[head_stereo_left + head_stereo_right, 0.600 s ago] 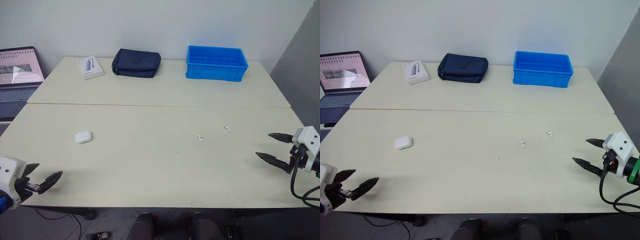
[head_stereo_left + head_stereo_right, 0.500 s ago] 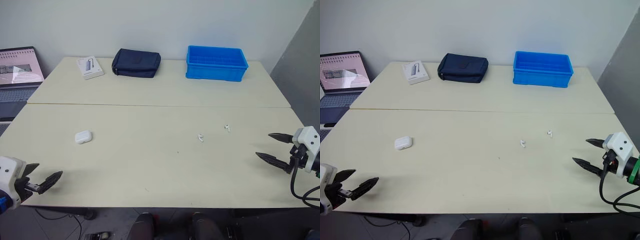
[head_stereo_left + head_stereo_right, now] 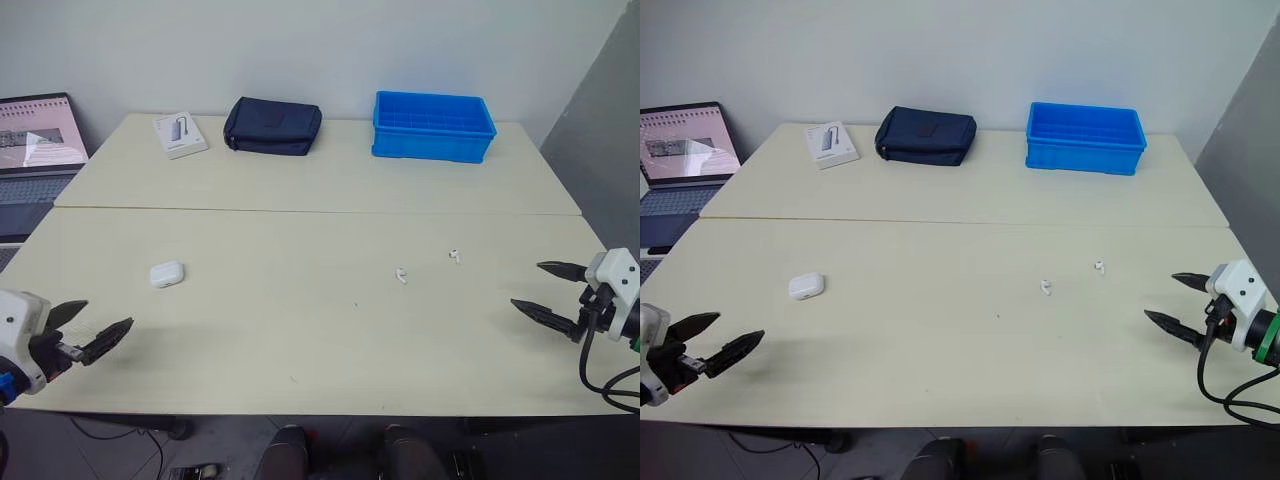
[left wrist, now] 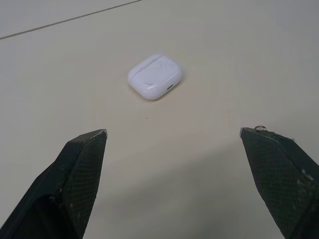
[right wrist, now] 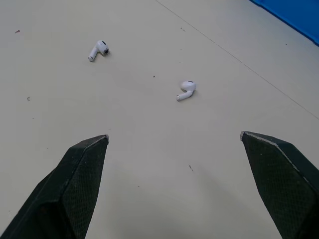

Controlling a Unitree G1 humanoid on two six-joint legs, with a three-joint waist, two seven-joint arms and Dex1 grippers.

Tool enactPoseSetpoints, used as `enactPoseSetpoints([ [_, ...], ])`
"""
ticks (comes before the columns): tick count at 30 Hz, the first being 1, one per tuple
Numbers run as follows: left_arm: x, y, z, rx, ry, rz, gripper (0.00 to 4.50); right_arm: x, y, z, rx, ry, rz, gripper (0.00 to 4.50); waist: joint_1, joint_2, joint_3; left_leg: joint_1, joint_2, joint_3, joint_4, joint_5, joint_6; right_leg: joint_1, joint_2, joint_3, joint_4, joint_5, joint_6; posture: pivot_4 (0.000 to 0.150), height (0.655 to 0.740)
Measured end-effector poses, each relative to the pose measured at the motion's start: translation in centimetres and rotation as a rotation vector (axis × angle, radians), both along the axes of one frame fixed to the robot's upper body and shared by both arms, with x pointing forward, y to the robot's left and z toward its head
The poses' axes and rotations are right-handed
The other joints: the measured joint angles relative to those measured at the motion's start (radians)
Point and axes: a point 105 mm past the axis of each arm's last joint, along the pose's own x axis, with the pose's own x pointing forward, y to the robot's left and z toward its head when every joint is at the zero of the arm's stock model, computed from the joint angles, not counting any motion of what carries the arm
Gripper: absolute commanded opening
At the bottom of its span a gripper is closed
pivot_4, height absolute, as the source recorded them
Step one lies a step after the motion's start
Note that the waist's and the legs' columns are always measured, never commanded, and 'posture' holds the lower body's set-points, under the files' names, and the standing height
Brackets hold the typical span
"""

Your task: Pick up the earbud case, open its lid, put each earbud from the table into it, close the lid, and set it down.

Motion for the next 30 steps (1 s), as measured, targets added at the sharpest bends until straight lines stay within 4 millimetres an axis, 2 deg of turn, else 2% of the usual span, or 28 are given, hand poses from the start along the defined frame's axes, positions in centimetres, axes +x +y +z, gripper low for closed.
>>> enactPoseSetpoints([
  [13, -0.4, -1.1, -0.3, -0.070, 0.023, -0.038, 4.50, 0.1, 0.2, 0.0, 0.015, -0.009, 0.000, 4.44, 0.000, 0.000, 0.000, 0.000, 0.001, 0.000, 0.000, 0.000, 0.000, 0.000, 0.000, 0.000, 0.000, 0.000, 0.000, 0.150, 0.7400],
  [20, -0.4, -0.8, -1.1, -0.138, -0.001, 0.095, 4.50, 0.5, 0.6, 0.8, 0.021, -0.033, 0.013, 4.44, 0.000, 0.000, 0.000, 0.000, 0.001, 0.000, 0.000, 0.000, 0.000, 0.000, 0.000, 0.001, 0.000, 0.000, 0.000, 0.150, 0.7400],
  [24, -0.1, -1.2, -2.1, -0.193, -0.027, 0.201, 4.50, 1.2, 3.0, 3.1, 0.047, -0.092, 0.098, 4.44, -0.001, 0.000, 0.000, 0.000, 0.001, 0.000, 0.000, 0.000, 0.000, 0.000, 0.001, 0.001, 0.001, 0.003, 0.004, 0.150, 0.7400],
  [28, 1.2, -2.4, -3.2, -0.263, -0.062, 0.290, 4.50, 1.3, 7.5, 6.0, 0.099, -0.102, 0.277, 4.44, 0.001, 0.000, 0.000, 0.000, 0.001, -0.001, 0.001, 0.000, 0.000, 0.000, 0.001, 0.000, 0.001, 0.005, 0.008, 0.150, 0.7400],
  [30, 1.8, -2.9, -3.7, -0.272, -0.060, 0.323, 4.50, 1.0, 9.1, 7.1, 0.119, -0.098, 0.347, 4.44, 0.002, -0.001, 0.000, -0.001, 0.001, -0.001, 0.001, 0.000, 0.000, 0.000, 0.002, -0.001, 0.000, 0.005, 0.008, 0.150, 0.7400],
])
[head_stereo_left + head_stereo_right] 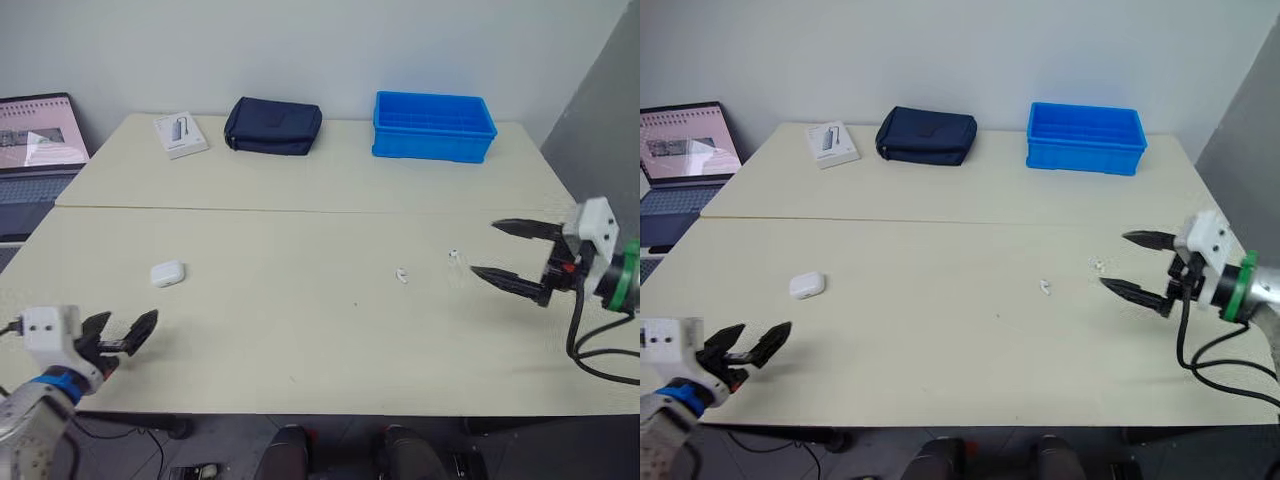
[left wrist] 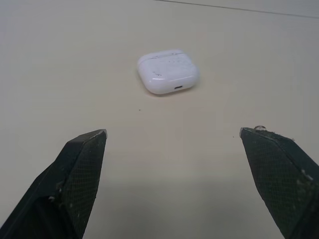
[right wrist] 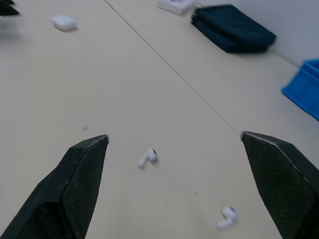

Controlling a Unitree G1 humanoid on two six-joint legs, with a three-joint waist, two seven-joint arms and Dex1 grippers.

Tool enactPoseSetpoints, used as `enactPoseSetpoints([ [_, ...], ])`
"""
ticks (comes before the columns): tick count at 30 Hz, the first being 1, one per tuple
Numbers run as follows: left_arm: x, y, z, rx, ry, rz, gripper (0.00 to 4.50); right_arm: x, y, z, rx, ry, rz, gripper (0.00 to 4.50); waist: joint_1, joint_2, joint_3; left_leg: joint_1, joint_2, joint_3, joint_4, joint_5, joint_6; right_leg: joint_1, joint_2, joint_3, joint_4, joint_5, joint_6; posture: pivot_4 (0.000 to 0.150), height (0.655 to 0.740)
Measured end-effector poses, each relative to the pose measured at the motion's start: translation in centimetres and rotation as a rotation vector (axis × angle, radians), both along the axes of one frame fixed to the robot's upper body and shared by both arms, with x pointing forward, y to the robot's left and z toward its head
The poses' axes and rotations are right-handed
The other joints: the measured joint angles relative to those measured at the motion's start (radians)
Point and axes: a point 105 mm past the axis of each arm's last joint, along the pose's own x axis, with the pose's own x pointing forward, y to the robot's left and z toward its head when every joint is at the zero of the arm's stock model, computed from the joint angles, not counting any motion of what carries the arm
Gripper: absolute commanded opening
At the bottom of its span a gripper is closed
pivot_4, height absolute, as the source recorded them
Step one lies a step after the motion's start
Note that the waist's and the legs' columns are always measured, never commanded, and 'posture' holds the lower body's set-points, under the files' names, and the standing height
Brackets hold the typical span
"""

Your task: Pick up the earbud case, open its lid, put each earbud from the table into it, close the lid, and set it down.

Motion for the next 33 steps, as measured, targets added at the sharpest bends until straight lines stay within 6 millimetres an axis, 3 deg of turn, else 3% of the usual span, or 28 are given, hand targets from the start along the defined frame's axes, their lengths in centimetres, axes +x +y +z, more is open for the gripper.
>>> enactPoseSetpoints([
  [7, 1.6, -1.4, -1.7, -0.025, 0.009, 0.112, 4.50, 0.1, 4.0, 2.1, 0.019, 0.056, 0.222, 4.44, 0.001, -0.001, 0.000, -0.001, -0.004, 0.001, 0.001, 0.000, 0.000, 0.000, 0.000, 0.001, -0.001, 0.001, 0.002, 0.150, 0.7400],
  [12, 3.6, -2.3, -1.0, -0.024, -0.026, 0.131, 4.50, 0.6, 6.0, 2.2, 0.008, 0.078, 0.333, 4.44, 0.000, -0.001, 0.000, -0.001, -0.006, 0.000, 0.001, 0.000, 0.000, 0.000, 0.000, 0.000, -0.001, 0.001, 0.002, 0.150, 0.7400],
  [19, 5.8, -2.4, -1.8, -0.008, 0.008, 0.188, 4.50, 0.6, 7.1, 1.7, 0.014, 0.097, 0.384, 4.44, 0.001, -0.001, 0.000, -0.001, -0.008, 0.000, 0.002, 0.000, 0.000, 0.000, 0.000, 0.000, 0.000, 0.002, 0.004, 0.150, 0.7400],
  [33, 9.8, -2.6, -1.5, 0.000, 0.021, 0.185, 4.50, 0.7, 7.7, 1.7, 0.007, 0.086, 0.401, 4.44, 0.004, 0.000, -0.001, 0.000, -0.009, -0.001, 0.002, 0.000, 0.000, 0.001, 0.000, -0.001, 0.001, 0.002, 0.004, 0.150, 0.7400],
])
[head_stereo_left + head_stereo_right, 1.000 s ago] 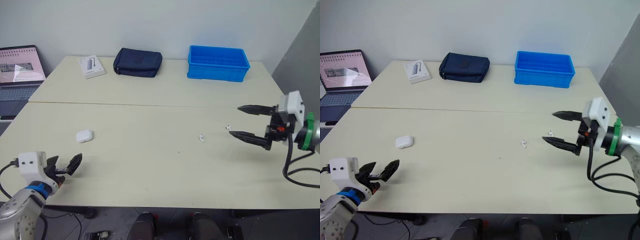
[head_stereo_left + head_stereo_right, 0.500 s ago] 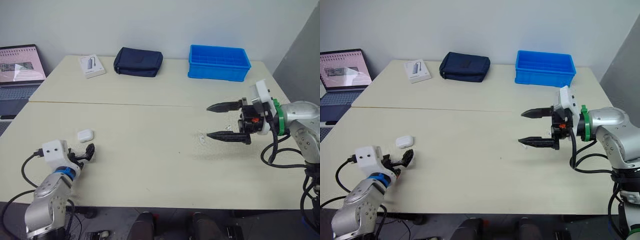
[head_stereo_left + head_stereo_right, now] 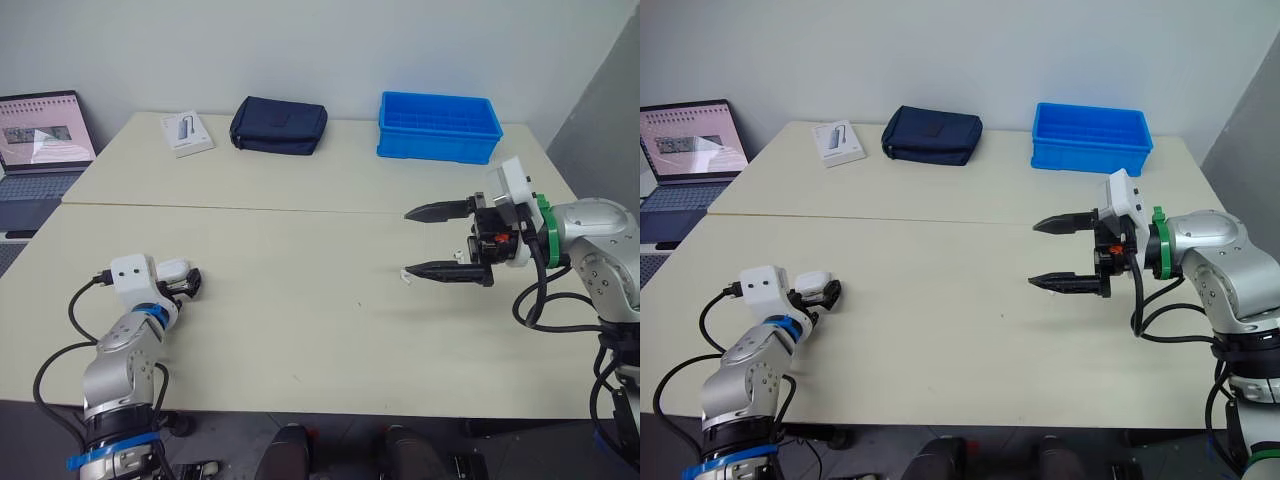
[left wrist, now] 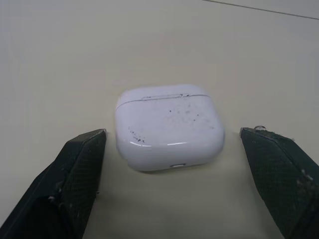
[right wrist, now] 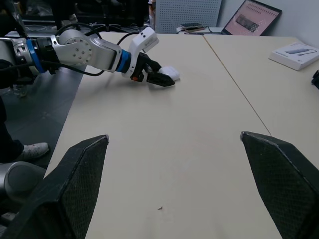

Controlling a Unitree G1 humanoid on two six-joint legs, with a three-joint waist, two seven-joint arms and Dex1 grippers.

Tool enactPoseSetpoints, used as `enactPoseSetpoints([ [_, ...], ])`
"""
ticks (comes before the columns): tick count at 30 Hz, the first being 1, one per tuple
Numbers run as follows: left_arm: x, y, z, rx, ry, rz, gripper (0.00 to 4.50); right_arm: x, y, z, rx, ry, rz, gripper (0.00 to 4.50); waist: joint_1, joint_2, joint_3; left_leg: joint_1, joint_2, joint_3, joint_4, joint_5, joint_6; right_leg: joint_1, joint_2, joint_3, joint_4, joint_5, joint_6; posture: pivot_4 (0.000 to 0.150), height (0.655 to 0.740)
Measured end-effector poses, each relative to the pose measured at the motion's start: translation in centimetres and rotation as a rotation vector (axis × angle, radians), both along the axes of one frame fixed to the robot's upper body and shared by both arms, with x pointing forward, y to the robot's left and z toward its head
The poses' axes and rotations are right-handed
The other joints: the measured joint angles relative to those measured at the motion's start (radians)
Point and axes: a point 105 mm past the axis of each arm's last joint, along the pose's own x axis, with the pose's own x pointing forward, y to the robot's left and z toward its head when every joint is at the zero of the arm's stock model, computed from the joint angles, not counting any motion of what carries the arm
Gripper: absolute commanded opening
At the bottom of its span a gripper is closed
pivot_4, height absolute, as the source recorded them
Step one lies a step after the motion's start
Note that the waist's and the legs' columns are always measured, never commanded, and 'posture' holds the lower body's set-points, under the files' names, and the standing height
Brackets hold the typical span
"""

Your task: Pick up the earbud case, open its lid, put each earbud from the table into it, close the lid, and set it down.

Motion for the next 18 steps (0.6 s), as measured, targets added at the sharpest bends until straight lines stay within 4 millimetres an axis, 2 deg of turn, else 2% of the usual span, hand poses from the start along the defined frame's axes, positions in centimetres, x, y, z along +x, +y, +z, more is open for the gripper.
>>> enactPoseSetpoints([
  [2, 0.4, 0.0, 0.0, 0.005, 0.002, 0.004, 4.50, 0.0, 0.0, 0.0, -0.001, -0.001, 0.000, 4.44, 0.000, 0.000, 0.000, 0.000, 0.000, 0.000, 0.000, 0.000, 0.000, 0.000, 0.000, 0.000, 0.000, 0.000, 0.000, 0.150, 0.7400],
  [3, 0.5, 0.0, 0.0, 0.006, 0.001, 0.006, 4.31, 0.0, 0.0, 0.0, -0.002, -0.001, 0.001, 4.48, 0.000, 0.000, 0.000, 0.000, 0.000, 0.000, 0.000, 0.000, 0.000, 0.000, 0.000, 0.000, 0.000, 0.000, 0.000, 0.150, 0.7400],
  [5, 0.6, 0.2, -0.1, 0.011, 0.004, 0.014, 3.87, 0.0, 0.0, 0.0, -0.002, -0.003, 0.002, 4.50, 0.000, 0.001, 0.000, 0.000, 0.000, 0.000, 0.000, 0.000, 0.000, 0.000, 0.000, 0.000, 0.000, 0.000, 0.000, 0.150, 0.7400],
  [8, 0.5, 0.6, -0.1, 0.022, 0.014, 0.018, 2.93, -0.3, 0.2, 0.1, -0.009, -0.016, 0.010, 4.50, 0.000, 0.001, 0.000, 0.000, 0.000, 0.000, 0.000, 0.000, 0.000, 0.000, 0.000, 0.000, 0.000, 0.000, 0.000, 0.150, 0.7400],
  [9, 0.5, 0.7, -0.1, 0.026, 0.016, 0.013, 2.81, -0.4, 0.2, 0.2, -0.012, -0.020, 0.011, 4.50, 0.000, 0.001, 0.000, 0.000, 0.000, 0.000, 0.000, 0.000, 0.000, 0.000, 0.000, 0.000, 0.000, 0.000, 0.000, 0.150, 0.7400],
  [15, -0.1, 0.9, -0.1, 0.077, 0.038, -0.054, 2.81, -0.6, 0.0, 0.2, -0.022, -0.034, -0.018, 4.50, -0.004, 0.001, 0.000, 0.000, 0.001, 0.001, 0.000, 0.000, 0.000, 0.000, 0.000, 0.001, -0.001, 0.000, 0.000, 0.150, 0.7400],
  [17, -0.6, 0.0, 0.0, 0.123, 0.038, -0.164, 2.81, -0.8, -0.5, 0.0, -0.024, -0.022, -0.055, 4.50, -0.005, 0.001, 0.000, -0.001, 0.001, 0.001, -0.001, 0.000, 0.000, -0.001, -0.001, 0.002, -0.002, 0.000, 0.000, 0.150, 0.7400],
  [18, -0.9, -1.2, 0.0, 0.141, 0.032, -0.252, 2.81, -0.8, -0.9, -0.2, -0.025, -0.006, -0.081, 4.50, -0.003, 0.001, 0.000, -0.001, 0.001, 0.001, -0.001, 0.000, 0.000, -0.001, -0.002, 0.002, -0.002, 0.000, 0.000, 0.150, 0.7400],
])
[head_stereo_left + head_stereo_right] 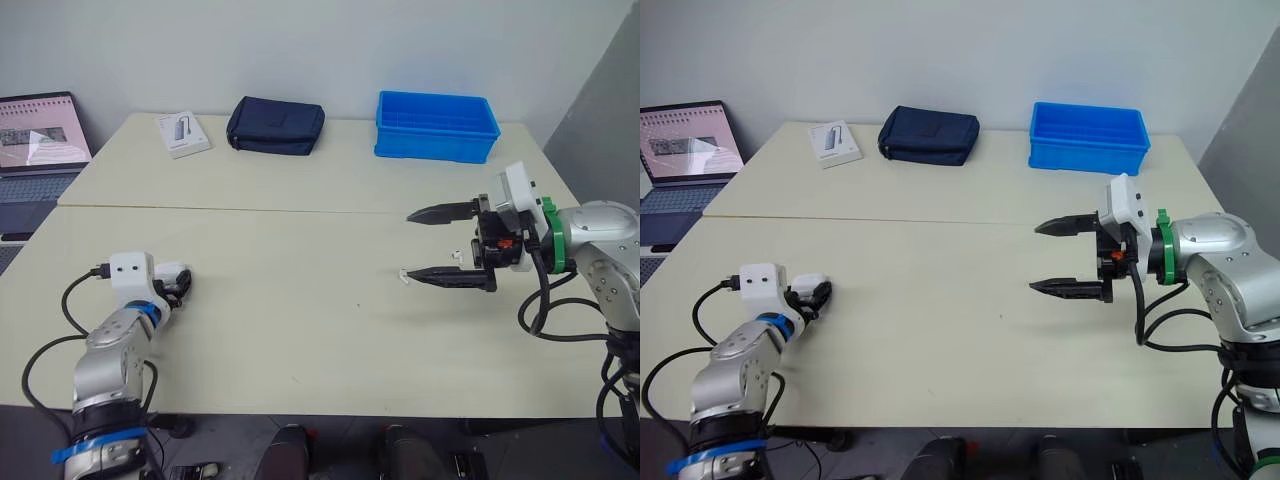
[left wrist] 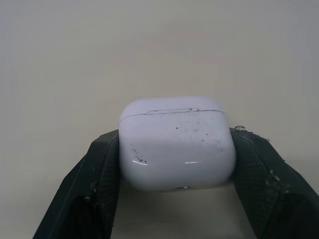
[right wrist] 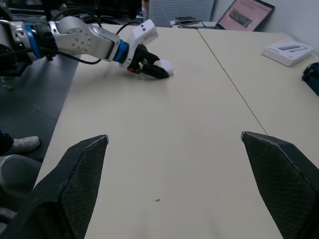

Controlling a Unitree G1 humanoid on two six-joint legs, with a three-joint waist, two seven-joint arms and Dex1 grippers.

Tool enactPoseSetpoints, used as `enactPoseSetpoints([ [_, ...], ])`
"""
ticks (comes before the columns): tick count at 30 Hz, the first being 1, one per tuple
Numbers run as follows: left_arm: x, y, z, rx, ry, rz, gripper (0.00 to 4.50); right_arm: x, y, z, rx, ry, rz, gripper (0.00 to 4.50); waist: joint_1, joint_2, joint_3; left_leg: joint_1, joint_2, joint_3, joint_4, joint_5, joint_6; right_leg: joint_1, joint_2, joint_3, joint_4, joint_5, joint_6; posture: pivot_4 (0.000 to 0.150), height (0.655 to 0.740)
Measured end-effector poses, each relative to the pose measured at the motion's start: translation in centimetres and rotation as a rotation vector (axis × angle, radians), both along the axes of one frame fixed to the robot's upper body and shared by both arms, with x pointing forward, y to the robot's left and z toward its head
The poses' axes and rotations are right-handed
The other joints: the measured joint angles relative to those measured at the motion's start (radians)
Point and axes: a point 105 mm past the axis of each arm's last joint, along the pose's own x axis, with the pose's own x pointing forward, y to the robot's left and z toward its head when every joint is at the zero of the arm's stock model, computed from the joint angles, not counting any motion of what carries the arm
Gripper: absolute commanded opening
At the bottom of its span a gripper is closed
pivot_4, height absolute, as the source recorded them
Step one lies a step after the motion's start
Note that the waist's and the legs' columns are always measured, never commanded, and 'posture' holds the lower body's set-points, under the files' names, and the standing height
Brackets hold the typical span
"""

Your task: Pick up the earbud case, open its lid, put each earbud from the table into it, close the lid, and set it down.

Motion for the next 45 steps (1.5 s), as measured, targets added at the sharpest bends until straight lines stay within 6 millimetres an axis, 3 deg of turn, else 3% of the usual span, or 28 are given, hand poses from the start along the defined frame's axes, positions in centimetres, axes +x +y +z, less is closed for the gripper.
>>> enactPoseSetpoints([
  [5, -3.1, -12.5, -0.6, -0.004, -0.030, -0.715, 2.81, -1.7, -0.3, -2.1, 0.023, 0.185, -0.122, 4.50, 0.025, 0.000, 0.000, -0.007, 0.000, -0.001, 0.002, 0.000, 0.000, -0.003, -0.002, -0.001, -0.004, 0.003, -0.003, 0.150, 0.7400],
  [8, -5.0, -17.2, 0.5, 0.003, -0.130, -0.987, 2.81, -2.5, 0.0, -3.7, 0.055, 0.323, -0.204, 4.50, 0.023, 0.000, 0.000, -0.007, 0.001, -0.001, 0.002, 0.000, 0.000, -0.004, 0.000, -0.001, -0.004, 0.004, -0.005, 0.150, 0.7400],
  [12, -6.9, -20.8, 2.0, 0.087, -0.294, -1.229, 2.81, -4.0, 1.4, -5.7, 0.084, 0.481, -0.222, 4.50, 0.016, 0.000, 0.000, -0.006, 0.001, -0.001, 0.002, 0.000, 0.000, -0.004, 0.003, -0.002, -0.004, 0.003, -0.004, 0.150, 0.7400],
  [17, -7.8, -22.6, 3.2, 0.165, -0.450, -1.369, 2.81, -4.6, 3.7, -7.6, 0.169, 0.679, -0.232, 4.50, 0.014, 0.000, 0.000, -0.006, 0.001, -0.002, 0.002, 0.000, 0.001, -0.004, 0.008, -0.003, -0.002, 0.002, -0.004, 0.150, 0.7400],
  [23, -7.5, -22.7, 3.5, 0.227, -0.539, -1.408, 2.81, -4.5, 5.3, -9.0, 0.198, 0.814, -0.268, 4.50, 0.009, 0.001, 0.000, -0.007, 0.001, -0.002, 0.002, 0.000, 0.001, -0.004, 0.007, -0.003, -0.003, 0.002, -0.003, 0.150, 0.7400],
  [37, -7.7, -23.0, 3.7, 0.253, -0.594, -1.429, 2.81, -4.2, 6.8, -9.7, 0.182, 0.891, -0.279, 4.50, -0.001, 0.001, 0.000, -0.007, 0.001, -0.003, 0.002, 0.000, 0.001, -0.004, 0.009, -0.004, -0.002, 0.002, -0.003, 0.150, 0.7400],
  [45, -7.7, -23.2, 3.6, 0.242, -0.600, -1.416, 2.81, -4.2, 6.9, -9.7, 0.178, 0.914, -0.266, 1.76, -0.001, 0.001, 0.000, -0.007, 0.001, -0.003, 0.002, 0.000, 0.001, -0.004, 0.009, -0.004, -0.002, 0.002, -0.003, 0.150, 0.7400],
])
